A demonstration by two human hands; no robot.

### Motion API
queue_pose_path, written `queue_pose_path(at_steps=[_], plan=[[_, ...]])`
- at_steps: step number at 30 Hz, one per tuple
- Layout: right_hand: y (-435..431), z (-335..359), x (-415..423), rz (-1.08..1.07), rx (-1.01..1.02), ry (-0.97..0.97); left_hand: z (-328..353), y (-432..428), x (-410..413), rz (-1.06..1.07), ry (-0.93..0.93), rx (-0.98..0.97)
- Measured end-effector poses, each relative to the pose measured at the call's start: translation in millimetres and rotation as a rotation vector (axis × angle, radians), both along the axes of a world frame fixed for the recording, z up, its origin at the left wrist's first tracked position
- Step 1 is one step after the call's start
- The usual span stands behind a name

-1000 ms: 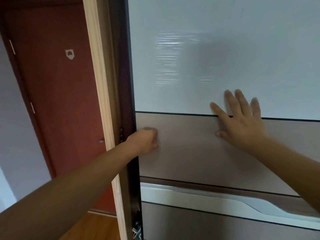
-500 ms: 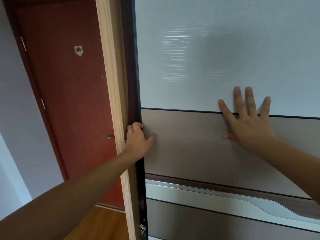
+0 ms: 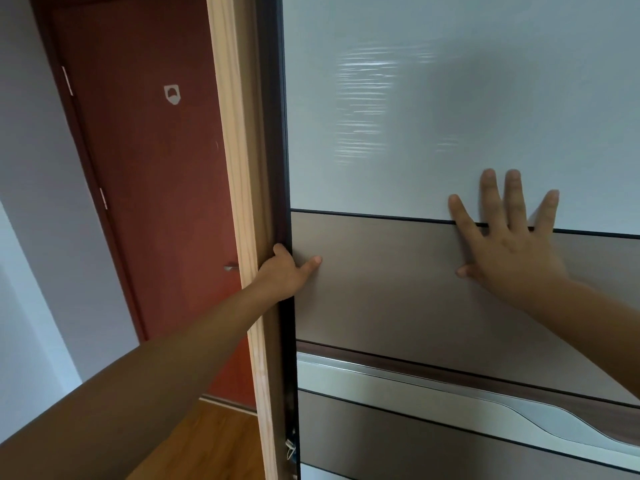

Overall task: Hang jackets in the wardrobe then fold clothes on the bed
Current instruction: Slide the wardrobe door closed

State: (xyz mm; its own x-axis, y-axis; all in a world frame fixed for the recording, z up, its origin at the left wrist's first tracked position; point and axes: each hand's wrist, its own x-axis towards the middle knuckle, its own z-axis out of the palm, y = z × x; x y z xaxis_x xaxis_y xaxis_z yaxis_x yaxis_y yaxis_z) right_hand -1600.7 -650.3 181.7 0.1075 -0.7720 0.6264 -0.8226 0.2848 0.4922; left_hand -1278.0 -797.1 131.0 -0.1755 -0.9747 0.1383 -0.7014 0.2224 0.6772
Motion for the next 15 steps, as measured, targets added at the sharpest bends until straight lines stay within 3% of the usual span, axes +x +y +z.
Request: queue_pose_path(at_steps=[4,9,12,15], plan=[[0,1,3,-0.017,0.004,-0.011,-8,-5,5,-0.088,0.24,0.282],[-2,1,3,-0.028,0.012,-0.012,-11,-5,1,-0.186,0.531,0.381],[-2,1,2,-0.046,0.02,-0.007,-13,-8,1,-0.153,0.433,0.458],[-2,2,6,-0.062,0.035,-0.008,-9,0,4,-0.1,0.147,0.564]])
